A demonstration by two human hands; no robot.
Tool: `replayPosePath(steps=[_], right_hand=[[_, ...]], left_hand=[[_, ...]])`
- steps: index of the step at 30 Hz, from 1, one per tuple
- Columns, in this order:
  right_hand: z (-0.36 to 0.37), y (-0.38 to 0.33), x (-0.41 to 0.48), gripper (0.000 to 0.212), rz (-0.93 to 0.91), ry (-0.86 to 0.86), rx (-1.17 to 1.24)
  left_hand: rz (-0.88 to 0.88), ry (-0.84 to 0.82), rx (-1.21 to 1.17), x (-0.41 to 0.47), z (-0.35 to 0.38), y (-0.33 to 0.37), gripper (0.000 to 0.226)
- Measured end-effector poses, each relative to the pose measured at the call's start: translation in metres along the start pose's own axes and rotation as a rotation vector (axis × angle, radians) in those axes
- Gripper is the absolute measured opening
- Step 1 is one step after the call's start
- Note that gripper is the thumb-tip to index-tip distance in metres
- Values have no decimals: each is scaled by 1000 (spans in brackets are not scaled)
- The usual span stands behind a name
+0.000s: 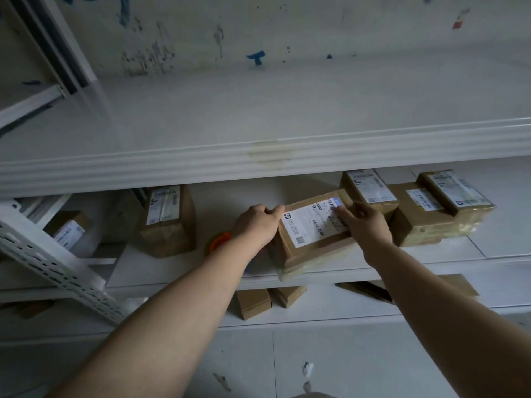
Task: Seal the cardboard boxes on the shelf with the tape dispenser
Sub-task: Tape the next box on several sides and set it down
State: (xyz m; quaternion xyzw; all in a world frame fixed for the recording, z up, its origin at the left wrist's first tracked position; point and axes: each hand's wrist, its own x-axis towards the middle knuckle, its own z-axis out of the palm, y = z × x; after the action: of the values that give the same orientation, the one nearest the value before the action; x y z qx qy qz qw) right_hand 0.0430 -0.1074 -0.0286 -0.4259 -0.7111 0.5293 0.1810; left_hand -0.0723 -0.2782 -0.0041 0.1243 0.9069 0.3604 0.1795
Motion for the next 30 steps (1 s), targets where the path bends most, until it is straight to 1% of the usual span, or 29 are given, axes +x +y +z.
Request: replayPosePath(steps=[2, 3, 4, 5, 6, 7, 8, 9, 11, 13, 15, 16, 17, 19, 20, 22, 23, 27, 30], right_hand=[[0, 1, 7, 64, 42, -115, 72], [1, 2, 7, 65, 70, -148, 112], [3, 3, 5, 67, 90, -145, 118], [5, 6, 4, 69, 105, -98, 71], [7, 9, 2, 74, 123, -16, -38], [9, 14, 1, 81, 148, 56, -155], [10, 16, -1, 86, 164, 88, -202], [11, 18, -1, 86, 191, 66, -157], [14, 20, 0, 78, 239, -80, 77], [17, 21, 3, 80, 152, -215, 176], [20, 16, 4, 87, 24, -326, 160], [22, 14, 4, 86, -42, -362, 100], [24, 12, 5, 81, -118, -372, -10], [26, 11, 9, 65, -240, -356, -285], [26, 10, 11, 58, -289, -347, -377], [23, 11, 19, 51, -367, -313, -475], [21, 12, 24, 50, -388, -301, -496], [14, 11, 48, 49, -364, -327, -527], [12, 10, 61, 48, -340, -327, -502]], left_hand=[[-94, -57, -10, 1, 7, -9, 49], [-144, -81, -8, 0, 9, -15, 50], [-183, -97, -8, -1, 13, -21, 52], [-198, -92, -6, -2, 15, -24, 54], [-194, -78, 4, -2, 17, -25, 54], [-187, -70, 9, -2, 19, -23, 51], [-190, -63, 9, -1, 20, -21, 45], [-210, -64, -11, -2, 20, -17, 38], [-283, -72, -101, 1, 22, -14, 32], [-362, -70, -225, 2, 26, -12, 33], [-416, -82, -366, 5, 34, -10, 38], [-437, -98, -434, 4, 39, -6, 39], [-449, -100, -477, 5, 43, -1, 39], [-457, -73, -503, 7, 52, 7, 40], [-468, -64, -509, 8, 55, 11, 41], [-489, -60, -546, 11, 60, 17, 42], [-494, -58, -564, 13, 63, 20, 42], [-477, -42, -552, 21, 74, 36, 44], [-458, 11, -553, 32, 84, 45, 39]])
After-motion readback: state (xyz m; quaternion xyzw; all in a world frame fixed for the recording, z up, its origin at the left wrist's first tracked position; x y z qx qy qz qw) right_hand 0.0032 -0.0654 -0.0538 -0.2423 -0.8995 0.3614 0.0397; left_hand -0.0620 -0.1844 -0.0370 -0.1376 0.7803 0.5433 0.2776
